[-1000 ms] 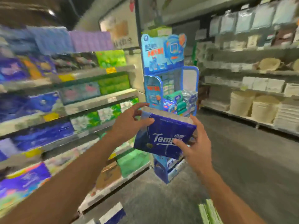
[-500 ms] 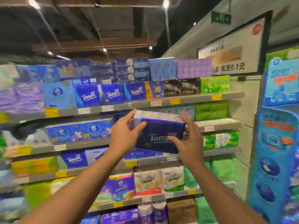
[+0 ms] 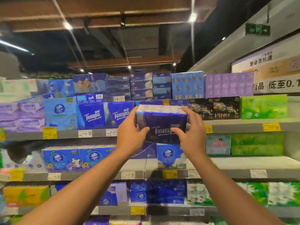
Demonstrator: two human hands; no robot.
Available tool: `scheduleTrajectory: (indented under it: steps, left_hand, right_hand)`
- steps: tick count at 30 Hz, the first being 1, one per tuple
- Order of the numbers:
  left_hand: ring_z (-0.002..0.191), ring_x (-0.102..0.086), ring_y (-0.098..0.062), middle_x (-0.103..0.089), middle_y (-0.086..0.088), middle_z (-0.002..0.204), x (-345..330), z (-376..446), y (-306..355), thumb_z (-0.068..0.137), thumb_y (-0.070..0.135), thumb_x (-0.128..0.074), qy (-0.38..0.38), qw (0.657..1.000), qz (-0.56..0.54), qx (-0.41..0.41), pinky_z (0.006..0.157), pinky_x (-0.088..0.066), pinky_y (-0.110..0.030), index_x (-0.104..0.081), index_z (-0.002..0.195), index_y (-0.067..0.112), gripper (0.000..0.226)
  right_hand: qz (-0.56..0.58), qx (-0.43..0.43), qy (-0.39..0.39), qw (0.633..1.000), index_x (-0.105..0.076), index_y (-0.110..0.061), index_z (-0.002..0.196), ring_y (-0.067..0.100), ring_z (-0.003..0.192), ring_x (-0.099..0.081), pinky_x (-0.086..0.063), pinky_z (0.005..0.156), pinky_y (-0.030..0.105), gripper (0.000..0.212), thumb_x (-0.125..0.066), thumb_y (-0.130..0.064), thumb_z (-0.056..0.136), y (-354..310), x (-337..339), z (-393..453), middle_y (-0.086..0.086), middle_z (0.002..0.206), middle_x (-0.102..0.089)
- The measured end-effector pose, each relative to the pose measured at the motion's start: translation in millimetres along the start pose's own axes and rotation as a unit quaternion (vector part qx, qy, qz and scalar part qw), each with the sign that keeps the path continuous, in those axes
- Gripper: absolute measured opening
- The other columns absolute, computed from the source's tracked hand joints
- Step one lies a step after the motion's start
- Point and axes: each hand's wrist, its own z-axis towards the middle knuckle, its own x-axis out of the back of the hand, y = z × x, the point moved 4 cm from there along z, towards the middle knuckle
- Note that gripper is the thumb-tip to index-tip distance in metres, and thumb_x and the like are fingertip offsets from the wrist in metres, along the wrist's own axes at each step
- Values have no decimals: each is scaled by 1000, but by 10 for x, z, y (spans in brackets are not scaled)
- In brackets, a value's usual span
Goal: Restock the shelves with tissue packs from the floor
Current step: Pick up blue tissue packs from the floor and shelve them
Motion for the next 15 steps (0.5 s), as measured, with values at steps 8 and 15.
scheduleTrajectory:
  steps: [8, 15]
  left_hand:
    - [115, -59, -25, -60, -1, 130, -660, 1223, -322, 85, 18, -71, 69, 995, 77, 8, 92, -47, -38, -37, 143, 26, 67]
    - [112, -55, -24, -50, -5, 124, -1017, 1732, -970, 77, 29, -78, 59, 985, 153, 47, 90, -47, -35, -36, 137, 24, 73]
  right_hand:
    - [-13, 7, -35, 999, -45, -36, 136, 14, 116, -50, -48, 97, 34, 73, -82, -18, 76, 885, -781, 1182, -3, 132, -53]
    - [-25, 4, -87, 996, -38, -28, 145, 18, 120, -51, -44, 94, 31, 74, -78, -23, 82, 1386, -1425, 1413, 3, 136, -52]
